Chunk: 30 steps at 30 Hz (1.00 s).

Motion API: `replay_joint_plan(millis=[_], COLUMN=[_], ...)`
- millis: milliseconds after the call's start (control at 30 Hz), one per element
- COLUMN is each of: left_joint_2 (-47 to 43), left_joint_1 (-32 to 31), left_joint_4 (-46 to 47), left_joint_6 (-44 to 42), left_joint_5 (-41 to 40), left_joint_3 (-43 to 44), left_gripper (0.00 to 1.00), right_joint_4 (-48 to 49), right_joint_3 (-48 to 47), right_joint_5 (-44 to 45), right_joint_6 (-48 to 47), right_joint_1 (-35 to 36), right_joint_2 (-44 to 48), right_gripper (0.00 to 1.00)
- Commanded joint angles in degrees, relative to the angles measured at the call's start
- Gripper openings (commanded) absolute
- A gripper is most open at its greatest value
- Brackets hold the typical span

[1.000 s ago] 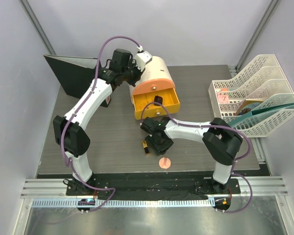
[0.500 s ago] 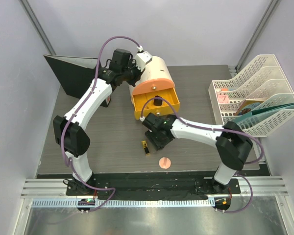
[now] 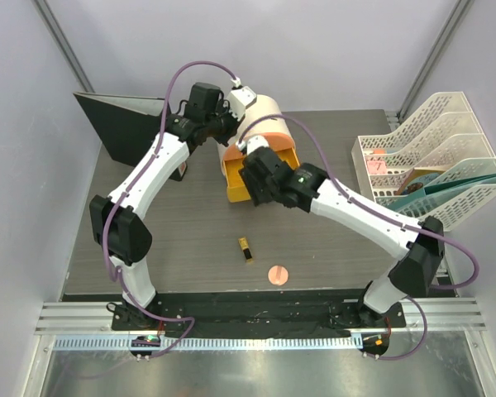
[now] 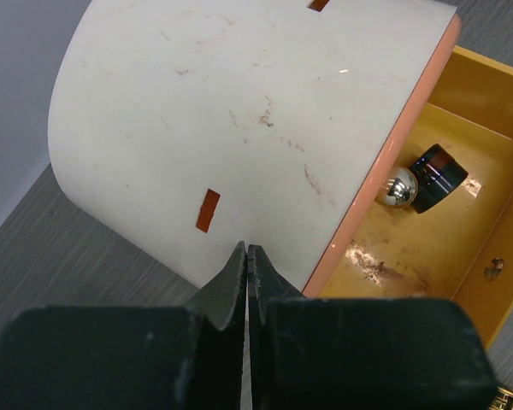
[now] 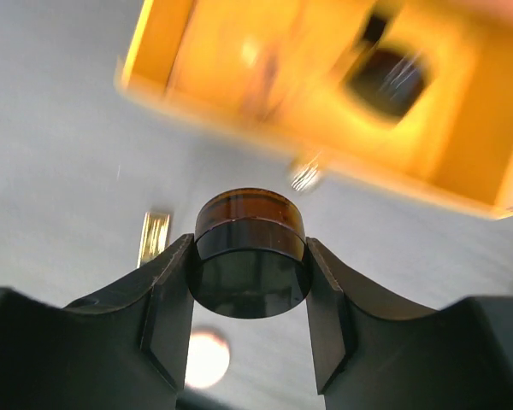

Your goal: Organize the makeup

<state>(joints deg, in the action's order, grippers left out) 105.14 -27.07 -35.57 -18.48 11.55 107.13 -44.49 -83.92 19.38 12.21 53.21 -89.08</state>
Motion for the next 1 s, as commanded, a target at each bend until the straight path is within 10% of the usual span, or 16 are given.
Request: replay_joint_plan(millis=[0,433,767,967], left_joint_2=[-0.55,-0.82,-1.26,-1.08], left_joint_1=[0.00,0.00,0.00,0.00], left_joint_4=[-1.96,-2.48,-2.66,-2.75], left_joint_6=[0.11,-0.77,-1.12,-1.47], left_joint_5=[0.76,-0.56,-1.09,-1.71], left_joint_3=[0.89,0.88,0.71,0.80], left_gripper=[0.00,0.00,0.00,0.00], right_joint_4=[2.21,2.21,1.77,1.69], right_joint_3=[-9.85,-19.79,-20.58,-20.23], right_joint_5=[10.42,-1.61,-4.79,-3.73], right_joint_6=[-1.48,1.15,1.33,1.68], right_joint_1=[-2.93,-15.76,-16.47,-16.56], right_joint_2=[-3.81,-15.42,-17.18,-15.78], right_gripper=[0.01,0.02,0.60,0.72])
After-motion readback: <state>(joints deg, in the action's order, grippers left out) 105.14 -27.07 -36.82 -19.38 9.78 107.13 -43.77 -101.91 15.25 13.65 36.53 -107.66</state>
